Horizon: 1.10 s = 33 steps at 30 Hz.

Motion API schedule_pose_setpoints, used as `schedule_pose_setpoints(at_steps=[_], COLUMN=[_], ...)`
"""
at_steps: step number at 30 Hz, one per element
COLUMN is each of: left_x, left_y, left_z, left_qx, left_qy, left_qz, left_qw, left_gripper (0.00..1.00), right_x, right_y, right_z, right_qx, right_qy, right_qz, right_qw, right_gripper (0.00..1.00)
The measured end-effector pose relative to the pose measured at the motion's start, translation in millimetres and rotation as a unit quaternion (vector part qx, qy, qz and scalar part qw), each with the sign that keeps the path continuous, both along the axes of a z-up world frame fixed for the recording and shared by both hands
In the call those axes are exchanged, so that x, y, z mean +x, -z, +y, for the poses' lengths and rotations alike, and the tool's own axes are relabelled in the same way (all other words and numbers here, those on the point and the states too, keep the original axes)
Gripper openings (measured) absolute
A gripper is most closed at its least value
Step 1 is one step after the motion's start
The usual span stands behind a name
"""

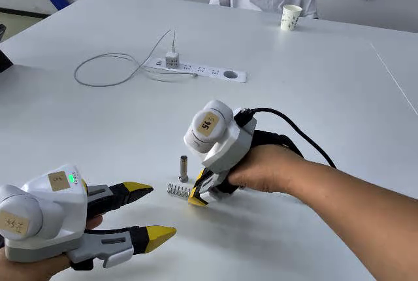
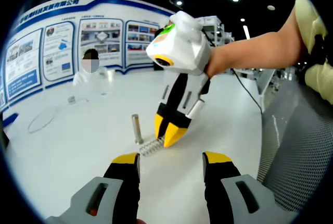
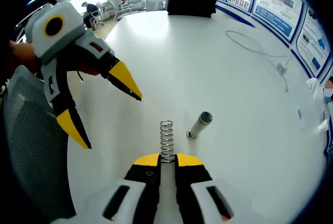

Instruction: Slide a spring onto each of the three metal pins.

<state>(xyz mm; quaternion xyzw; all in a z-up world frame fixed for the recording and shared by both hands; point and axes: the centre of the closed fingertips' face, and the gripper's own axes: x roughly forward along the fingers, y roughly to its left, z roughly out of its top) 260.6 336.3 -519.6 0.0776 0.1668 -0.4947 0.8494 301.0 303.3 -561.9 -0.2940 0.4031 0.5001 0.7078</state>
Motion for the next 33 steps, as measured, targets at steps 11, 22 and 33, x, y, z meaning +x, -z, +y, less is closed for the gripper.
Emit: schedule_pose_setpoints(at_steps=[11,22,33], left_x=[-1.4,-9.4,-22.7], left_y=[-2.3,-9.4,-19.0], left_z=[-4.9,-15.2,-29.6], left_qx=[0.001,-0.006,-0.022], left_qy=[0.01,0.037,0.076], left_qz=[-0.003,-0.012,-0.017], left_qw=[0.9999,0.9992,0.9967], left_gripper=[0.49,0.43,0.27], right_x=[-22.9,-51.0,-64.7], right_y=[-27.9,-44.1,-49.0], right_z=[-6.9,-14.2,-18.2], right_qx=[0.011,0.024,0.046], right_qy=[-0.037,-0.097,-0.128], right_qz=[-0.017,-0.028,-0.029], right_qw=[0.9991,0.9946,0.9903], right_gripper=[0.11,0.11,0.11])
